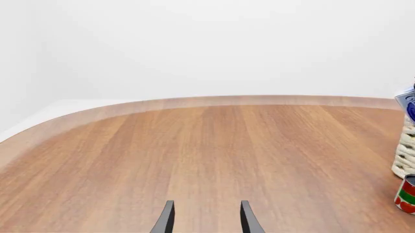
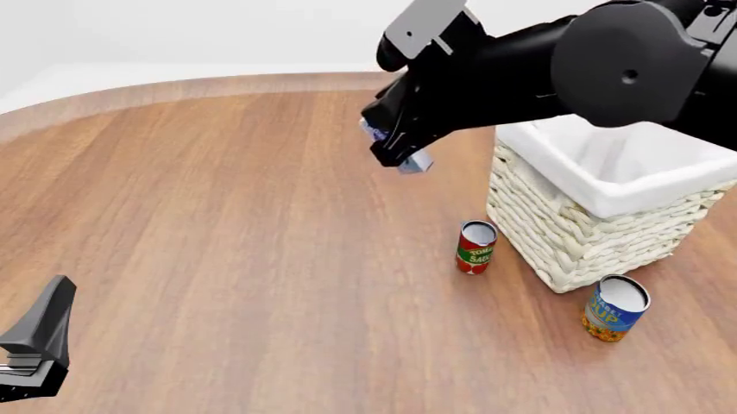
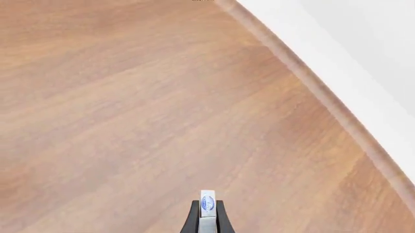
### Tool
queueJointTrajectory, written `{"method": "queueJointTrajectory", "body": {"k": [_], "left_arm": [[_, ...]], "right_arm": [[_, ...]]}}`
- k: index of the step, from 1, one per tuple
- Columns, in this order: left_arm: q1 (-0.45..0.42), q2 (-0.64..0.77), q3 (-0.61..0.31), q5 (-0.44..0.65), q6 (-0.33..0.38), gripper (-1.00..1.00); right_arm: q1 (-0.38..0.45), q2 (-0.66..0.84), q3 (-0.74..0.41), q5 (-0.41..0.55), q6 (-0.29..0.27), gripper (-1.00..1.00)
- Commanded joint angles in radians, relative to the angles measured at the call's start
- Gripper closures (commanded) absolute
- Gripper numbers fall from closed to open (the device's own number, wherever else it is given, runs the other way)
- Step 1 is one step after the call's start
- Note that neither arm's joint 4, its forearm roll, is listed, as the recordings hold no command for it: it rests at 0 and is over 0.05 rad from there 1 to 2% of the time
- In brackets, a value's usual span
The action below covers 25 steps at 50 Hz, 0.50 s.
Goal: Pick up the alphabet soup and the cream cheese box, and put them in the basket.
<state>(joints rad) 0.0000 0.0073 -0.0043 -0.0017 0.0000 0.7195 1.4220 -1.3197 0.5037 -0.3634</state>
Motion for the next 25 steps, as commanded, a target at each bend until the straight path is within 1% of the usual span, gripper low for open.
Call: {"method": "queueJointTrajectory", "body": {"k": [1, 5, 6, 8, 9, 10, 11, 13, 14, 15, 16, 18, 19, 22, 25], "left_arm": [[0.0, 0.0, 0.0, 0.0, 0.0, -1.0], [0.0, 0.0, 0.0, 0.0, 0.0, -1.0], [0.0, 0.0, 0.0, 0.0, 0.0, -1.0], [0.0, 0.0, 0.0, 0.0, 0.0, -1.0], [0.0, 0.0, 0.0, 0.0, 0.0, -1.0], [0.0, 0.0, 0.0, 0.0, 0.0, -1.0], [0.0, 0.0, 0.0, 0.0, 0.0, -1.0], [0.0, 0.0, 0.0, 0.0, 0.0, -1.0], [0.0, 0.0, 0.0, 0.0, 0.0, -1.0], [0.0, 0.0, 0.0, 0.0, 0.0, -1.0], [0.0, 0.0, 0.0, 0.0, 0.0, -1.0], [0.0, 0.0, 0.0, 0.0, 0.0, -1.0], [0.0, 0.0, 0.0, 0.0, 0.0, -1.0], [0.0, 0.0, 0.0, 0.0, 0.0, -1.0], [0.0, 0.0, 0.0, 0.0, 0.0, -1.0]], "right_arm": [[-0.017, -0.052, 0.038, -0.01, 0.046, 1.0], [-0.026, -0.069, 0.057, -0.013, 0.05, 1.0], [-0.02, -0.077, 0.057, -0.005, 0.069, 1.0], [-0.021, -0.079, 0.057, -0.003, 0.072, 1.0], [-0.025, -0.074, 0.017, 0.031, 0.065, 1.0], [-0.023, -0.075, 0.009, 0.041, 0.071, 1.0], [-0.024, -0.093, 0.057, 0.009, 0.079, 1.0], [-0.023, -0.098, 0.062, 0.007, 0.082, 1.0], [-0.024, -0.094, 0.02, 0.045, 0.084, 1.0], [-0.016, -0.1, -0.006, 0.073, 0.109, 1.0], [-0.016, -0.1, -0.007, 0.074, 0.109, 1.0], [-0.014, -0.117, 0.039, 0.043, 0.113, 1.0], [-0.013, -0.121, 0.043, 0.042, 0.117, 1.0], [-0.007, -0.129, -0.005, 0.091, 0.131, 1.0], [-0.003, -0.144, 0.017, 0.079, 0.137, 1.0]]}}
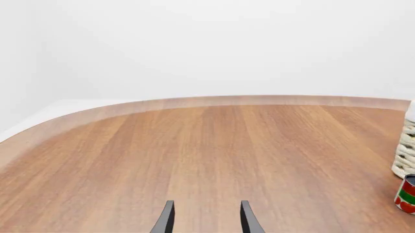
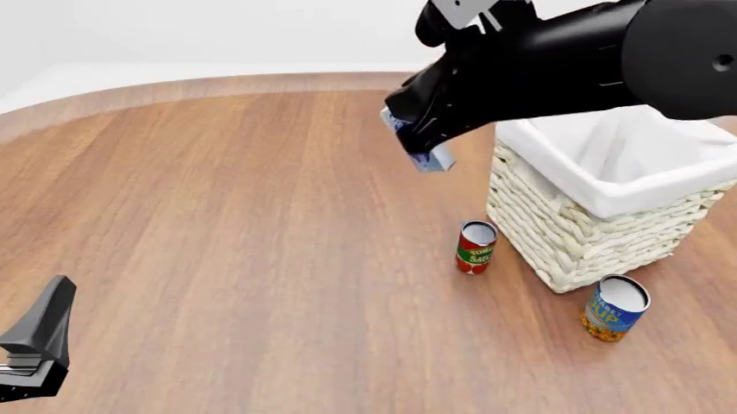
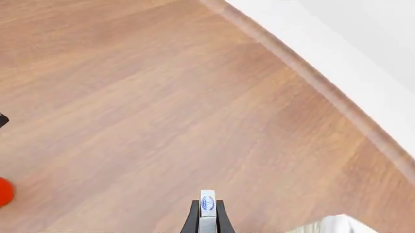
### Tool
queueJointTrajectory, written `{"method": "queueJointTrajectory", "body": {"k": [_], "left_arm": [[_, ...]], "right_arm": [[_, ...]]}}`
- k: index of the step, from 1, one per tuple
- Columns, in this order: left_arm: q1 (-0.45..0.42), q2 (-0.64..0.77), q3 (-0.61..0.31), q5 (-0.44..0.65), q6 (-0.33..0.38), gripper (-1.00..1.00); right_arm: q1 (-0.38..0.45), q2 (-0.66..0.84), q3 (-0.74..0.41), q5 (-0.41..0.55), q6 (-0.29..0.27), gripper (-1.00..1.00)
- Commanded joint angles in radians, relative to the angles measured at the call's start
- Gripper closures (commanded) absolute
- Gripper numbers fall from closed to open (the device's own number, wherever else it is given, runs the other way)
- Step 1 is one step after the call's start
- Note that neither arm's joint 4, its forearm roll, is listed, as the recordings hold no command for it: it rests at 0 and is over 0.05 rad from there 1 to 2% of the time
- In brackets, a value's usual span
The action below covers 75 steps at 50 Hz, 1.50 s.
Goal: Pick up the alphabet soup and the cream cheese box, and put them in the basket.
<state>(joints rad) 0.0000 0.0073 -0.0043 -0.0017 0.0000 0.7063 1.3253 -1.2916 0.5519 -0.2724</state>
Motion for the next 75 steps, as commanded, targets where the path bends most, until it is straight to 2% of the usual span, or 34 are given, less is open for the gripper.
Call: {"method": "queueJointTrajectory", "body": {"k": [1, 14, 16, 19, 35, 42, 57, 75], "left_arm": [[0.0, 0.0, 0.0, 0.0, 0.0, -1.0], [0.0, 0.0, 0.0, 0.0, 0.0, -1.0], [0.0, 0.0, 0.0, 0.0, 0.0, -1.0], [0.0, 0.0, 0.0, 0.0, 0.0, -1.0], [0.0, 0.0, 0.0, 0.0, 0.0, -1.0], [0.0, 0.0, 0.0, 0.0, 0.0, -1.0], [0.0, 0.0, 0.0, 0.0, 0.0, -1.0], [0.0, 0.0, 0.0, 0.0, 0.0, -1.0]], "right_arm": [[0.014, -0.05, -0.013, 0.037, 0.052, 1.0], [-0.014, -0.082, -0.059, 0.116, 0.073, 1.0], [-0.02, -0.077, -0.127, 0.173, 0.071, 1.0], [-0.02, -0.098, -0.08, 0.147, 0.074, 1.0], [-0.081, -0.141, -0.179, 0.236, 0.107, 1.0], [-0.093, -0.152, -0.223, 0.27, 0.143, 1.0], [-0.118, -0.181, -0.311, 0.34, 0.153, 1.0], [-0.158, -0.236, -0.319, 0.4, 0.152, 1.0]]}}
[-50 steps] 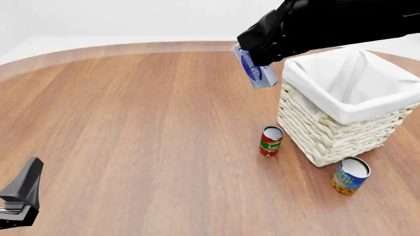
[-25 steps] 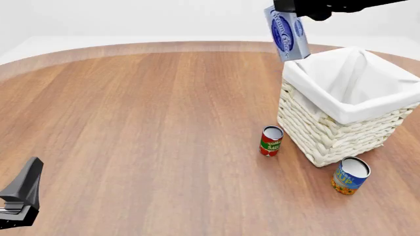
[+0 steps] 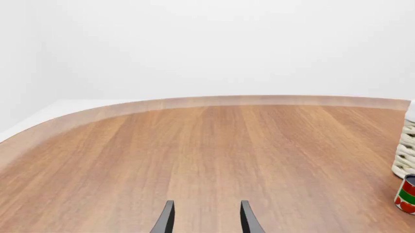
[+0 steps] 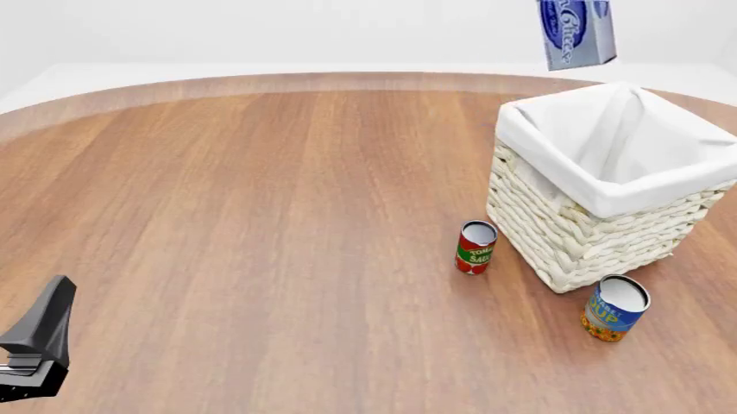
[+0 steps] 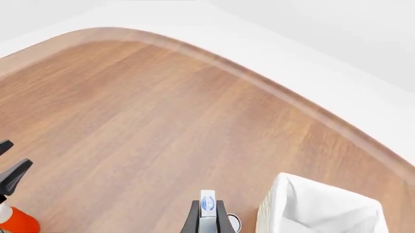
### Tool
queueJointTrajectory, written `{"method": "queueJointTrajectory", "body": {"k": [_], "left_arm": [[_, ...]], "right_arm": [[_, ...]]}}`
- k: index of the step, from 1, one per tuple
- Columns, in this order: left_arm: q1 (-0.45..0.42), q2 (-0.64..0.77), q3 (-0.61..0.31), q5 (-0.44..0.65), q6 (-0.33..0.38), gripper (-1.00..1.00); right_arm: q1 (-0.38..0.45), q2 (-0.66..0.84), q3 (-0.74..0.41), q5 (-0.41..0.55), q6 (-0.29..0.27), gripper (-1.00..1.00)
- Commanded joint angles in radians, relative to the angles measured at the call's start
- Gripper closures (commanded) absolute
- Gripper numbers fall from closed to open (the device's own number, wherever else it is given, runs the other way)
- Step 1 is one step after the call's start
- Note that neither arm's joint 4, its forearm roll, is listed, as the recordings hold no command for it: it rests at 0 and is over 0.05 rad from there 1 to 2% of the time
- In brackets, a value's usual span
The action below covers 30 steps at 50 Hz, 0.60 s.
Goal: Pick up the alphabet soup and the cream cheese box, and put them in the basket.
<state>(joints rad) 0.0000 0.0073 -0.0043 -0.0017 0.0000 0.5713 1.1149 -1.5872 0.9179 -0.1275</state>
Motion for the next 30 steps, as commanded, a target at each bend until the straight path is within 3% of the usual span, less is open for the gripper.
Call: {"method": "queueJointTrajectory", "body": {"k": [1, 10, 30], "left_arm": [[0.0, 0.0, 0.0, 0.0, 0.0, -1.0], [0.0, 0.0, 0.0, 0.0, 0.0, -1.0], [0.0, 0.0, 0.0, 0.0, 0.0, -1.0]], "right_arm": [[-0.024, -0.028, -0.022, 0.035, 0.008, 1.0], [-0.123, 0.004, 0.002, 0.038, -0.021, 1.0], [-0.21, -0.003, 0.057, 0.035, -0.047, 1.0]]}}
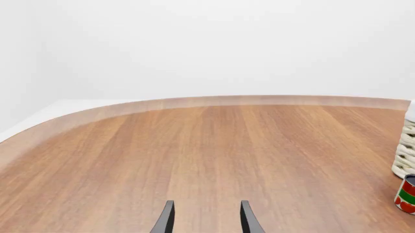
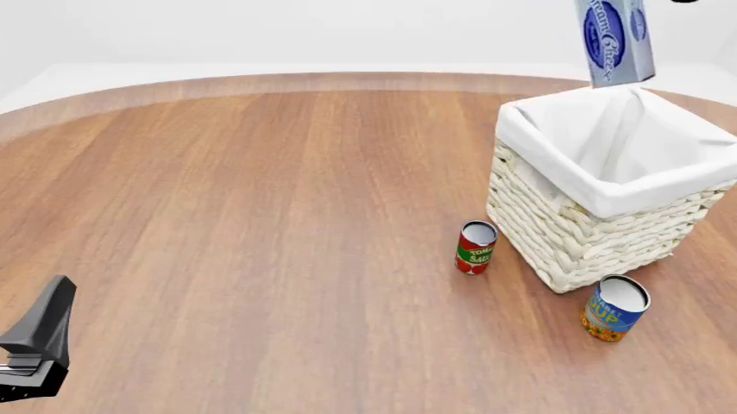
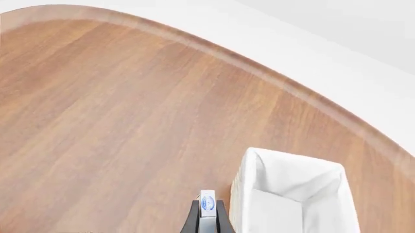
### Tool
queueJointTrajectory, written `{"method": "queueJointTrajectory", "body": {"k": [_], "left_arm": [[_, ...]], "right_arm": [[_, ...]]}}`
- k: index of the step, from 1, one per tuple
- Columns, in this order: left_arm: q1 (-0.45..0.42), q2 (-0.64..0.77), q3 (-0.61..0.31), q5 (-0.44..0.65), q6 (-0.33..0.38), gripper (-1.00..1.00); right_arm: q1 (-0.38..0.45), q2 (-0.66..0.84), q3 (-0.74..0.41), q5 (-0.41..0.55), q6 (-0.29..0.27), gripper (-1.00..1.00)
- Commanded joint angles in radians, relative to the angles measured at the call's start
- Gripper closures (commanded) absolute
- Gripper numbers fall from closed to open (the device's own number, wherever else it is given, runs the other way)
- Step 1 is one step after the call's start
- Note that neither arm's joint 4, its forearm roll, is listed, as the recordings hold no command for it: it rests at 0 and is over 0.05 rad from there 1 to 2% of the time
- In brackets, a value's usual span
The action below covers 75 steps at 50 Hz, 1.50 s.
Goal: Pick up the alphabet soup and the cream cheese box, and put them in the basket.
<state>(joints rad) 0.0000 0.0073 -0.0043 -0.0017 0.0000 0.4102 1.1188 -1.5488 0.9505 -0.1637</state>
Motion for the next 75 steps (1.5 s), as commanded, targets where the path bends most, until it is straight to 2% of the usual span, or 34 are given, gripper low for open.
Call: {"method": "queueJointTrajectory", "body": {"k": [1, 8, 34, 55, 75], "left_arm": [[0.0, 0.0, 0.0, 0.0, 0.0, -1.0], [0.0, 0.0, 0.0, 0.0, 0.0, -1.0], [0.0, 0.0, 0.0, 0.0, 0.0, -1.0], [0.0, 0.0, 0.0, 0.0, 0.0, -1.0], [0.0, 0.0, 0.0, 0.0, 0.0, -1.0]], "right_arm": [[-0.056, -0.006, 0.014, 0.006, -0.012, 1.0], [-0.069, -0.011, 0.02, 0.018, -0.033, 1.0], [-0.077, 0.007, -0.004, 0.03, -0.035, 1.0], [-0.099, -0.026, 0.06, 0.016, -0.018, 1.0], [-0.152, -0.027, 0.112, -0.014, -0.035, 1.0]]}}
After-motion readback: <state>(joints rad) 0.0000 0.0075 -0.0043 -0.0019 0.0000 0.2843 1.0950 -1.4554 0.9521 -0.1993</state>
